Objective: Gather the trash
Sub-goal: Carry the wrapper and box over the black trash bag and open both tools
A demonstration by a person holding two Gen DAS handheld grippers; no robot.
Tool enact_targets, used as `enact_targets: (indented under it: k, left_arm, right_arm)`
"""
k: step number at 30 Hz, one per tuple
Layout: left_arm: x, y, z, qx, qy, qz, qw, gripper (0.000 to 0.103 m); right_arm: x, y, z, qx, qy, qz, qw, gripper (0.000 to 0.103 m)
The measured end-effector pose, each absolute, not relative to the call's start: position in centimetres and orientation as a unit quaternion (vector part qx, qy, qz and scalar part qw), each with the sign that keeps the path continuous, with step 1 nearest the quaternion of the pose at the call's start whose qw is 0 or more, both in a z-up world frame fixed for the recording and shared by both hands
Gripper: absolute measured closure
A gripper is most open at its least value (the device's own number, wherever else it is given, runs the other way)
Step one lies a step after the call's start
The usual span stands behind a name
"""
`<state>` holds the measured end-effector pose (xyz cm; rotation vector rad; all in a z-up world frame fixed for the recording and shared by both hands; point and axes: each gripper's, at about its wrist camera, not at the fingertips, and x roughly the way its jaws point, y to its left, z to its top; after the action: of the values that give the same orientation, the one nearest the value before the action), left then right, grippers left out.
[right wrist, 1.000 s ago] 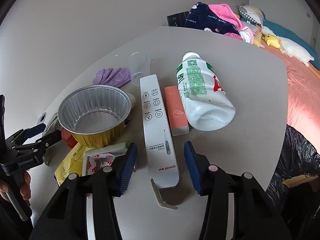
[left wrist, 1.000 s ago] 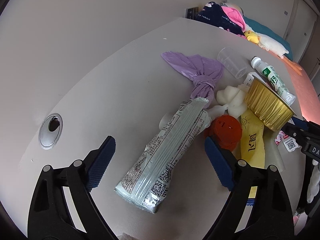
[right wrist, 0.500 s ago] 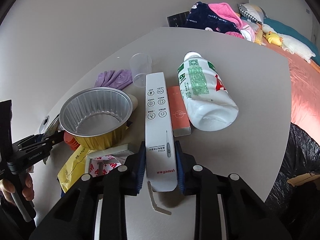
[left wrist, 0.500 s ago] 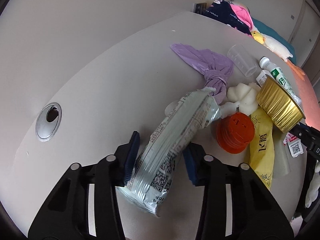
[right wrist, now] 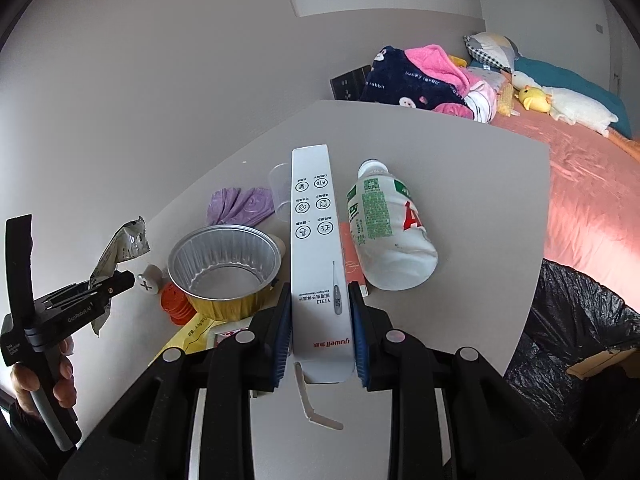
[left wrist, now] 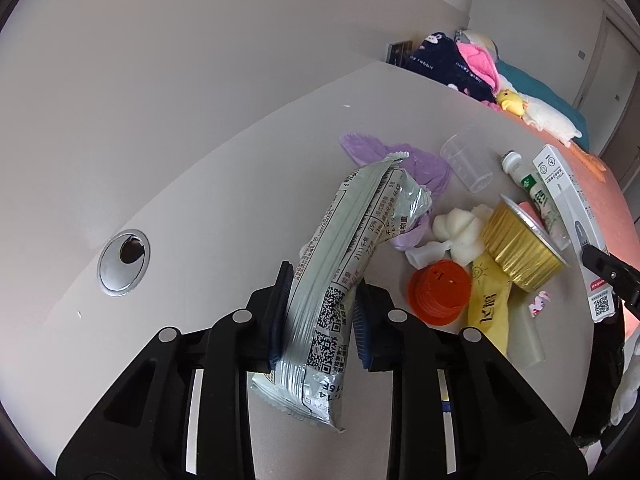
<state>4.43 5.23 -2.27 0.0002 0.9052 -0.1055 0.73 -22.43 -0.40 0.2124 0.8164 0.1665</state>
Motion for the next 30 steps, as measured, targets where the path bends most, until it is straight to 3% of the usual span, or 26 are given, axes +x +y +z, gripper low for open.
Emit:
enact_targets:
  k: [13,30]
  left_arm:
    - [1.4,-2.0,3.0,0.033,0.392,-0.132,0.91,0.076]
    - [-1.3,-15.5,3.5,0.081,0.383,-0.261,0.882,0.076]
  right_arm:
    - [-4.2,-26.2,3.0,0.117,0.352,0.058,0.927,0.075]
    - [-9.8,-33.3,4.2,0.138,0.329,-0.023,0.934,0.075]
